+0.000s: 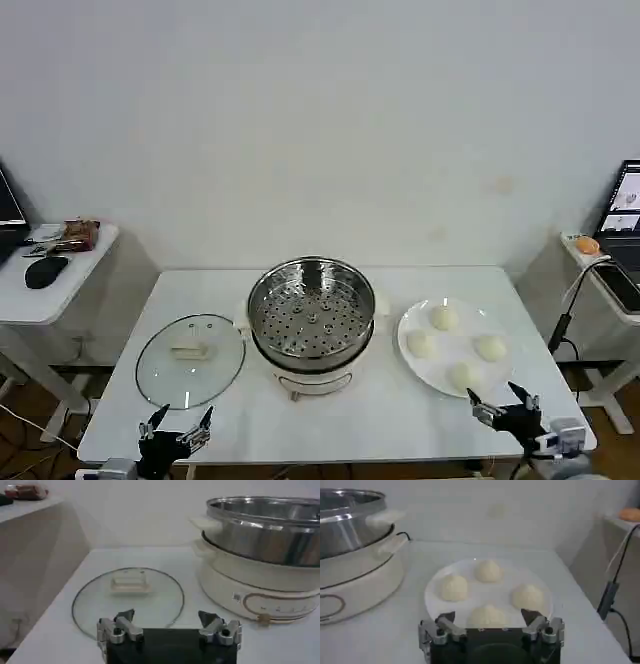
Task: Take steamed baozi put them in steamer then cover it.
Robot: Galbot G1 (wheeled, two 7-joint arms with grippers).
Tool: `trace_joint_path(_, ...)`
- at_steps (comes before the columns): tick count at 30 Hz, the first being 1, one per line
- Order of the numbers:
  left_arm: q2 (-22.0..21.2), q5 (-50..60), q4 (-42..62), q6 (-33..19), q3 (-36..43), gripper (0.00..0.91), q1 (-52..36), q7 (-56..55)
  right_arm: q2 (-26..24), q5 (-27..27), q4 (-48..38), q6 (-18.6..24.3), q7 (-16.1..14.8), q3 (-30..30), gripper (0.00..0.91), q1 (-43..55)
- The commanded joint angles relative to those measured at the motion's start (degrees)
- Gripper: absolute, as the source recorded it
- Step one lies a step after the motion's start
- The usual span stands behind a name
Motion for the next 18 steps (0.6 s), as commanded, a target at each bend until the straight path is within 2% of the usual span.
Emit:
trace_joint_path(1, 0.0, 0.0, 0.0, 0.0, 0.0, 0.907, 0.0, 0.0, -5.0, -13.9, -1.9, 2.2, -4.8, 0.2, 0.907, 1.6)
trace_joint_path(6, -0.1, 0.1, 0.0, 0.2, 0.0, 0.907, -0.2, 0.4, -8.8, -17.1, -4.7, 3.3, -5.8, -0.8, 0.907, 5.3)
trace_joint_path(9, -0.2, 0.1, 0.3, 0.5, 0.1, 0.907, -0.7, 0.7, -11.8, -18.7, -7.5, 4.8, -7.8, -2.4, 0.907, 9.0)
trace_joint_path(18, -0.5, -0.1, 0.9, 1.6, 0.0, 0.907, -2.2, 1.1, -22.4, -19.5, -16.6, 6.4, -13.6, -15.9, 0.907, 24.1)
